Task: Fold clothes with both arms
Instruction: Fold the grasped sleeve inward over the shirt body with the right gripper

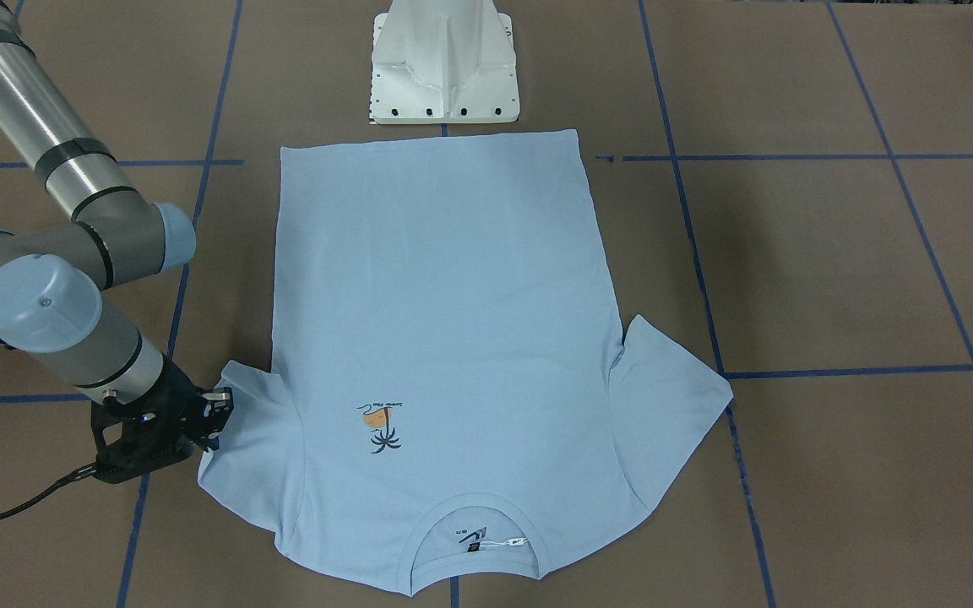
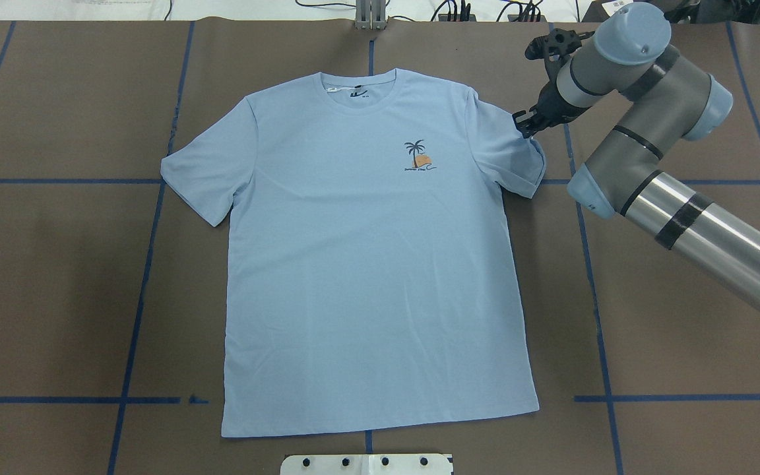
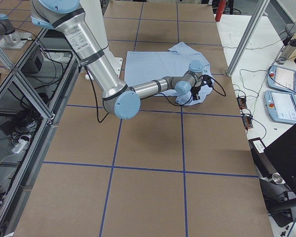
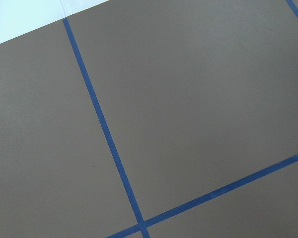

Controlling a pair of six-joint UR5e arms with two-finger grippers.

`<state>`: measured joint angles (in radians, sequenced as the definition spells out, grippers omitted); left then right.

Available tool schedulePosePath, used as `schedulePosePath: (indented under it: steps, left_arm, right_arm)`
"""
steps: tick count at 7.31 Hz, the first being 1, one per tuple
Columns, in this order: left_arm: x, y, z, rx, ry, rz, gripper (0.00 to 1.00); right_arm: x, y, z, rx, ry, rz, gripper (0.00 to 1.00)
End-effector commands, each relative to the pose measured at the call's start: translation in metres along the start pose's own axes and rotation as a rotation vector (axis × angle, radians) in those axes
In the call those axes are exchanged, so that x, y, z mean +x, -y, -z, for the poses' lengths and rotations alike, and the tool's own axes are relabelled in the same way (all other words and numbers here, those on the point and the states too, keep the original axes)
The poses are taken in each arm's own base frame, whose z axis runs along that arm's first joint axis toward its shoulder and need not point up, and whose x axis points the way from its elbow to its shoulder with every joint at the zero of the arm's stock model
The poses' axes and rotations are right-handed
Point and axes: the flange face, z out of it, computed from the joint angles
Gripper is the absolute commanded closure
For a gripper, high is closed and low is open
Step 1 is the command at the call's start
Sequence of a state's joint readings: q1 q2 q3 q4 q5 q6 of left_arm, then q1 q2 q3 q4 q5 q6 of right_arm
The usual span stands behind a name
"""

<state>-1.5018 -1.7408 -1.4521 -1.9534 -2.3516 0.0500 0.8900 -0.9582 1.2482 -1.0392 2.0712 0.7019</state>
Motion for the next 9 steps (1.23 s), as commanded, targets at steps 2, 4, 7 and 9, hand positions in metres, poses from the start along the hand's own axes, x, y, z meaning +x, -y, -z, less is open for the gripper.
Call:
schedulePosePath:
  steps: [2,4,7,9]
  left_arm:
    - [0.0,0.001,0.001,0.002,0.001,-0.001,0.0]
    - [0.0,0.005,0.003,0.006,0.003,-0.002,0.0]
    - [0.001,0.008,0.005,0.011,0.004,-0.002,0.0]
    - [0.007,0.024,0.011,0.029,0.002,0.114,0.0]
  right_arm:
    - [-0.125,0.019,-0.013,0.086,-0.011,-0.069,1.0]
    - [-0.164,0.096,-0.045,0.129,-0.155,-0.098,1.0]
    - [-0.168,0.094,-0.049,0.145,-0.167,-0.092,0.0]
    - [-0.179,0.096,-0.037,0.148,-0.134,-0.101,0.0]
